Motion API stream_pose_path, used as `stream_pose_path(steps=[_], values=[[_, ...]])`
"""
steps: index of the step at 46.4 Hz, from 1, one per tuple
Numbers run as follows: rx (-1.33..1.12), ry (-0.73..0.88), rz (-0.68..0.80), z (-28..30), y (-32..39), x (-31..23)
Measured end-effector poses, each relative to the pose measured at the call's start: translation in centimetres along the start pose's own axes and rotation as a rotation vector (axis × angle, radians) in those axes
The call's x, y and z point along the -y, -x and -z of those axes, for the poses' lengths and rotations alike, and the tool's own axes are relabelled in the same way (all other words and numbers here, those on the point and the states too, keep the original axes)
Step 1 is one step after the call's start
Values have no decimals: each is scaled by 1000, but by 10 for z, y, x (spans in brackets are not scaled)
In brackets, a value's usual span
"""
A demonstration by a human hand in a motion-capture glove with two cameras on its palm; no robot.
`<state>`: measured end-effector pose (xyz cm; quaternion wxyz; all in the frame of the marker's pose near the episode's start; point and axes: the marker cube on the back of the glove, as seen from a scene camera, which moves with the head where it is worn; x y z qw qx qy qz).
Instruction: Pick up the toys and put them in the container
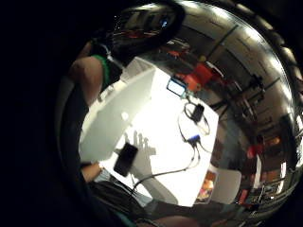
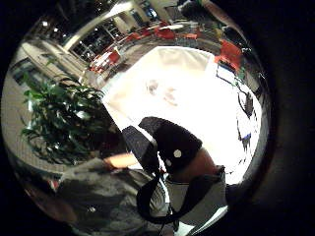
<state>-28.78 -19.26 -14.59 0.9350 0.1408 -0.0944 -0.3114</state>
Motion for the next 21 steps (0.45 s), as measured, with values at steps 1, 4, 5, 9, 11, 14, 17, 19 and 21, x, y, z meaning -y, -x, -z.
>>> stream_pose_path(steps=[1,4,5,9,11,14,17,19,21], values=[[-4,21,-28,-2,-6,-15],[7,94,-107,-11,-19,-58],[10,116,-129,-15,-22,-73],[11,181,-210,-30,-36,-131],[11,203,-259,-38,-42,-159],[13,214,-332,-48,-52,-191],[4,209,-398,-56,-56,-214],[-9,207,-432,-60,-59,-227],[-17,207,-449,-62,-60,-232]])
